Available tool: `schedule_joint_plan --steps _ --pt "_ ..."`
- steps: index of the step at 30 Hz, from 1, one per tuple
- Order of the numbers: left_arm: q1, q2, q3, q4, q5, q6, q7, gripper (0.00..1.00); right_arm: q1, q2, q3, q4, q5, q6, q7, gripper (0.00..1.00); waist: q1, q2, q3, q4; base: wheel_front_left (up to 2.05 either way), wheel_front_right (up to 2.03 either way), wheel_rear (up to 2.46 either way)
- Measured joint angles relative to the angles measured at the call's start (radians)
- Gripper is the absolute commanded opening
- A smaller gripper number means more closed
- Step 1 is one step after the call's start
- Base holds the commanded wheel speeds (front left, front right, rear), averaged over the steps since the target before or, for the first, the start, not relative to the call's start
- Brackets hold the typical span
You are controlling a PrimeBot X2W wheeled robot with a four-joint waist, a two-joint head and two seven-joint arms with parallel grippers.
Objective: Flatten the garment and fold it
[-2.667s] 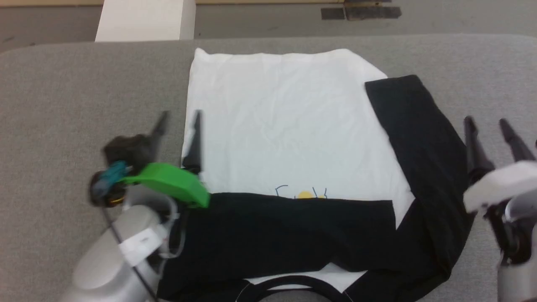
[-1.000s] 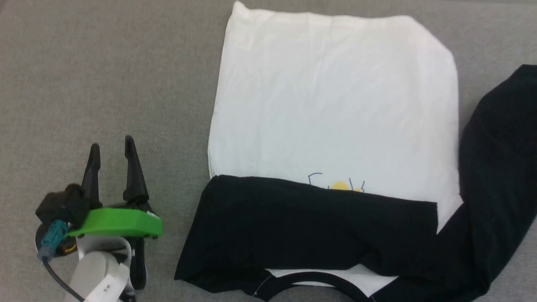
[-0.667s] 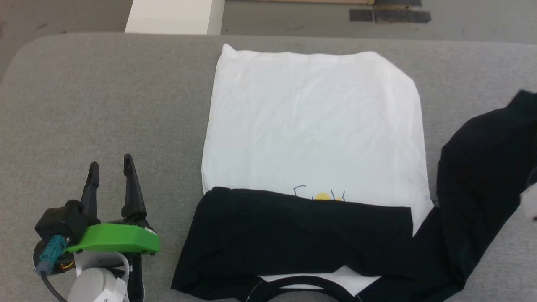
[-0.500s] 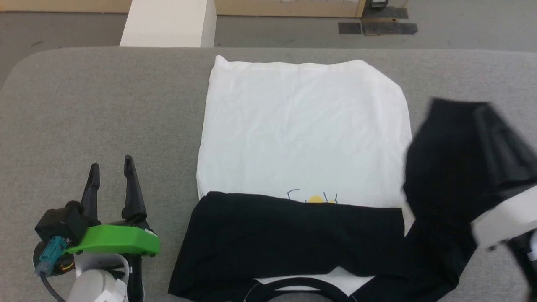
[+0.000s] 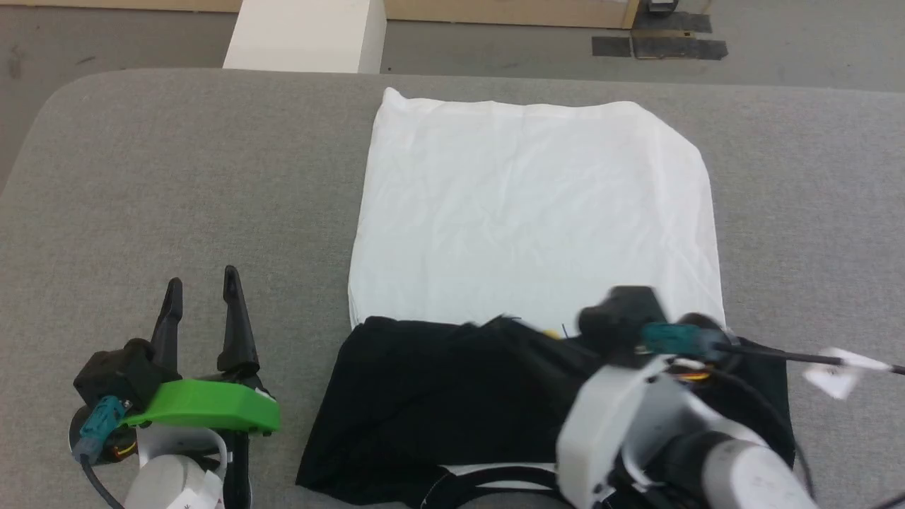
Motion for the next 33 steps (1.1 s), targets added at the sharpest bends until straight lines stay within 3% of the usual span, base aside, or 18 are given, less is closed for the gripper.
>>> schedule_joint_plan --steps 12,15,16,17,18,22,26,33 --pt "-0.012 -0.005 -0.021 0.023 0.000 -0.003 -0.001 1.00 -0.127 0.016 0.153 0.346 0.117 0.000 -0.069 0.00 0.0000 0.0000 0.019 0.043 0.00 0.00 0.00" --pt "-0.021 -0.010 -0.034 0.031 -0.001 -0.006 -0.002 1.00 -0.161 0.018 0.166 0.498 0.130 0.000 -0.096 0.00 0.0000 0.0000 0.023 0.058 0.00 0.00 0.00" --pt "-0.021 -0.011 -0.038 0.033 -0.001 -0.008 -0.002 1.00 -0.167 0.017 0.167 0.524 0.132 0.000 -0.107 0.07 0.0001 0.0000 0.025 0.061 0.00 0.00 0.00" --pt "-0.021 -0.013 -0.041 0.035 -0.001 -0.009 -0.002 1.00 -0.174 0.016 0.171 0.547 0.131 0.000 -0.121 0.40 0.0000 0.0000 0.025 0.063 0.00 0.00 0.00" --pt "-0.021 -0.014 -0.043 0.037 -0.001 -0.009 -0.002 1.00 -0.180 0.015 0.173 0.561 0.131 0.000 -0.133 1.00 0.0000 0.0000 0.026 0.065 0.00 0.00 0.00" --pt "-0.021 -0.014 -0.043 0.041 -0.001 -0.009 -0.003 1.00 -0.194 0.016 0.176 0.583 0.141 0.000 -0.183 1.00 0.0000 0.0000 0.023 0.065 0.00 0.00 0.00" --pt "-0.021 -0.013 -0.046 0.045 -0.002 -0.009 -0.007 1.00 -0.195 0.016 0.139 0.527 0.167 0.000 -0.268 1.00 0.0000 0.0000 0.013 0.057 0.00 0.00 0.00" --pt "-0.037 0.023 -0.072 0.037 0.001 -0.036 0.030 1.00 -0.113 0.002 -0.078 0.336 0.159 0.000 -0.439 1.00 0.0001 0.0000 0.000 0.024 0.00 0.00 0.00"
